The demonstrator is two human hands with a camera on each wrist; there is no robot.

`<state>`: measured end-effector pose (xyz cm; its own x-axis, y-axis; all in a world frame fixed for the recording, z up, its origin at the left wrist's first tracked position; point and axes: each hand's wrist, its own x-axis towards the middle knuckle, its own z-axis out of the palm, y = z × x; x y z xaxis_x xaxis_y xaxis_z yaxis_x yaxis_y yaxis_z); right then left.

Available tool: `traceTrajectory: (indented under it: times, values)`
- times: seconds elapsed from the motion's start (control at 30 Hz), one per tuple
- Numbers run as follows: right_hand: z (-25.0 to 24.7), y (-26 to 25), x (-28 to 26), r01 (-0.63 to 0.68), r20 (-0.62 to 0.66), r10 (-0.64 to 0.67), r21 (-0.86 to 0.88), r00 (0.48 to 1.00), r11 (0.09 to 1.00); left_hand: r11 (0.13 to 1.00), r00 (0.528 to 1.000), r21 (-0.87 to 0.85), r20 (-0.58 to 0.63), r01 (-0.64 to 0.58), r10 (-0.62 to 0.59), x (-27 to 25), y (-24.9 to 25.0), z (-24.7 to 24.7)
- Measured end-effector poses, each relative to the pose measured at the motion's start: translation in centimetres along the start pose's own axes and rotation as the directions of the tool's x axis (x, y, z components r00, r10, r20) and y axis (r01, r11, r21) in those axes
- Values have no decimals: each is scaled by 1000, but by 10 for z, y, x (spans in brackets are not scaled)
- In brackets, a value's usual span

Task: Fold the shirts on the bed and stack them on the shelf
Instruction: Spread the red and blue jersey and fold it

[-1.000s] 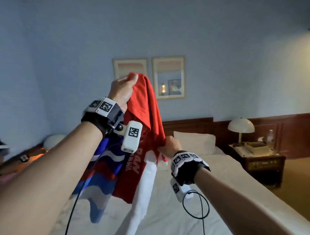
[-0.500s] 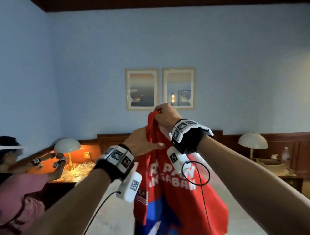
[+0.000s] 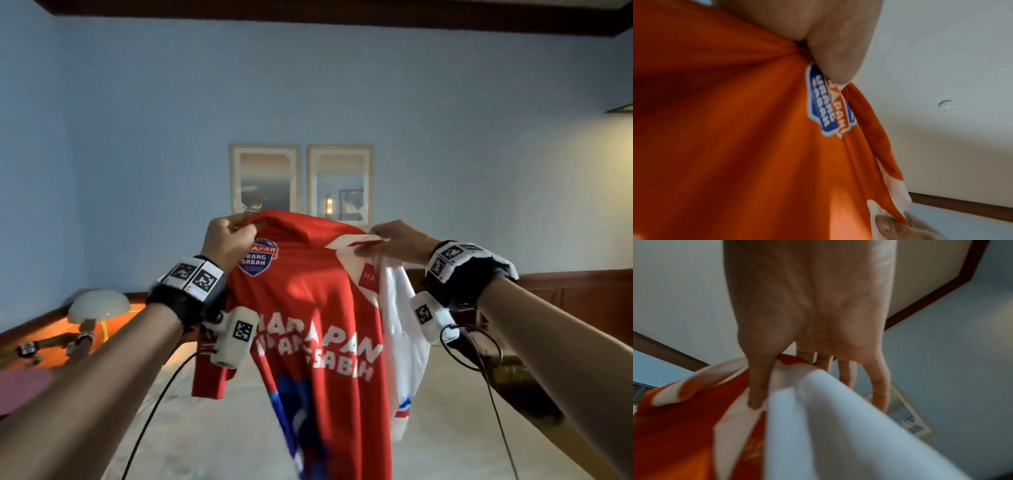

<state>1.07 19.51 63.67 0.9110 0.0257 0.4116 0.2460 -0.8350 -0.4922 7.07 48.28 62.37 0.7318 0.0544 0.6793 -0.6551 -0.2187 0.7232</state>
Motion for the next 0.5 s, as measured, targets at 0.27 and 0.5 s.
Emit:
traceTrajectory:
  times: [0.27, 0.5]
  values:
    - [8, -28, -5, 53, -114, -1, 447, 993, 893, 980, 977, 200, 206, 11, -53, -14, -8, -1]
    - [7, -47, 10, 84, -98, -59, 276, 993, 958, 990, 993, 138, 117, -20, 4, -34, -34, 0]
